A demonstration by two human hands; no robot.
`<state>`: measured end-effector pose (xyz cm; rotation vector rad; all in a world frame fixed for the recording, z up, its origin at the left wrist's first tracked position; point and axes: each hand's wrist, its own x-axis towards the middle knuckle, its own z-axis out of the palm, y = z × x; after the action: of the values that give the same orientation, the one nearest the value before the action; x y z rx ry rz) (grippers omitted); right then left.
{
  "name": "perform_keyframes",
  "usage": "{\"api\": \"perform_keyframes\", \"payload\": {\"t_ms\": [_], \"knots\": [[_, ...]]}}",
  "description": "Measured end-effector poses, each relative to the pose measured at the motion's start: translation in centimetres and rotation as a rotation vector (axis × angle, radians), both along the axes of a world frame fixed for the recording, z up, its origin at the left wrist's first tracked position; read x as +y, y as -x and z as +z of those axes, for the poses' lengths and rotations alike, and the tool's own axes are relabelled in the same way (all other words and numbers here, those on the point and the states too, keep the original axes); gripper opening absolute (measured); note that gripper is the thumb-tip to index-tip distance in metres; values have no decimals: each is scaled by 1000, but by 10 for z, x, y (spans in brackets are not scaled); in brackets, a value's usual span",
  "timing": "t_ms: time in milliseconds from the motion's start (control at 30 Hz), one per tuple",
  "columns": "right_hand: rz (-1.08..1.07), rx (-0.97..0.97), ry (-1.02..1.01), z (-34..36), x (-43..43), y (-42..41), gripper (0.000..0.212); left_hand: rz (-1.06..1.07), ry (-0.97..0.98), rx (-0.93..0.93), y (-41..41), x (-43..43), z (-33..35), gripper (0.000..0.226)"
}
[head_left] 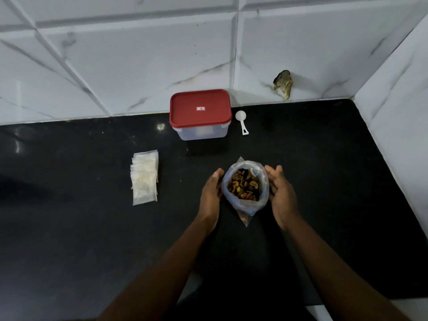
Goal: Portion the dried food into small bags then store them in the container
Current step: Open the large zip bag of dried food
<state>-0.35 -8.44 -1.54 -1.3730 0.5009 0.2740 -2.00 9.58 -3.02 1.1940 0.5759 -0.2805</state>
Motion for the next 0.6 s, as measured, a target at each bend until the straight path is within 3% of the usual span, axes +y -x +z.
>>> {"api": "perform_keyframes", "payload": {"t_ms": [167, 300, 433, 600], "knots": [[12, -58, -64, -3, 9, 14, 77, 43, 134, -20, 16, -7, 0, 55], [96, -74, -67, -4, 14, 21, 78, 69, 228, 14, 19, -14, 6, 53], [101, -58, -131, 1, 12, 21, 63, 121, 313, 13, 20, -19, 4, 53], [41, -43, -232, 0, -11, 19, 72, 112, 323, 6, 13, -35, 4, 50]]}}
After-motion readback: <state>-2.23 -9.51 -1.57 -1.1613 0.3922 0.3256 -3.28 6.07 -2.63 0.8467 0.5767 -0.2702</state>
